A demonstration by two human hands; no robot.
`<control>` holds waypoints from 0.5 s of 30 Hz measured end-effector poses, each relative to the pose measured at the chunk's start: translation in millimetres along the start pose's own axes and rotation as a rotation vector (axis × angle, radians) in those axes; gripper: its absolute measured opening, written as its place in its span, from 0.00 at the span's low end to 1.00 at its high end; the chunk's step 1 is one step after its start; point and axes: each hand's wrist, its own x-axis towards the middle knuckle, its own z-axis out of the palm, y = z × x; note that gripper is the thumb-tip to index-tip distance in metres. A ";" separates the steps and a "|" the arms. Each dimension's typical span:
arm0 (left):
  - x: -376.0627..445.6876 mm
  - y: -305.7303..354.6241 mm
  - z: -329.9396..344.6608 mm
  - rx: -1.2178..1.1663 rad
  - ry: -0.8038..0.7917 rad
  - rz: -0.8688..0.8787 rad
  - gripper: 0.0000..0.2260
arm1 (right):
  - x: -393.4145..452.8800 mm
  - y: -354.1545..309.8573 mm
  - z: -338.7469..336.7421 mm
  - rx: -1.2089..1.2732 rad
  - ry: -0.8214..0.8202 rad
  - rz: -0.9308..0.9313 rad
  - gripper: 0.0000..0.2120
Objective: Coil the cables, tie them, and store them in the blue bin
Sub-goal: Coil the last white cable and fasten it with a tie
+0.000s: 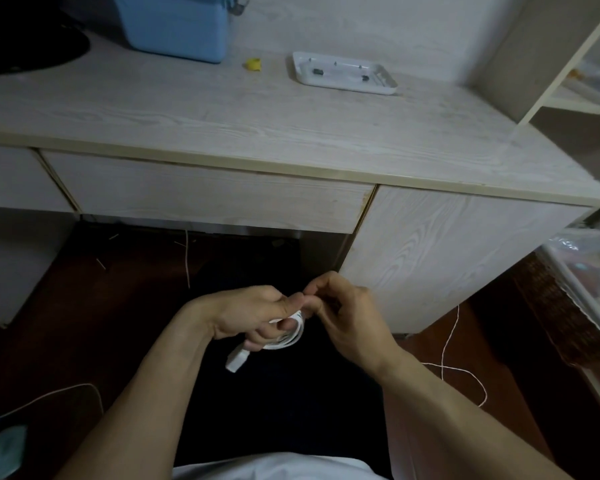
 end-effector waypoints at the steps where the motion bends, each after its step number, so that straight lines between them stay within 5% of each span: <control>1: -0.7 -1.6 -0.9 -0.016 -0.011 0.000 0.23 | 0.8 -0.4 1.2 -0.022 -0.022 0.000 0.07; 8: -2.8 -3.1 -6.5 -0.500 0.197 0.170 0.21 | 5.9 0.7 -14.5 0.014 -0.024 0.106 0.08; 15: -0.2 3.2 -14.9 -1.200 0.395 0.610 0.20 | 5.4 12.7 -19.3 0.055 -0.029 0.244 0.05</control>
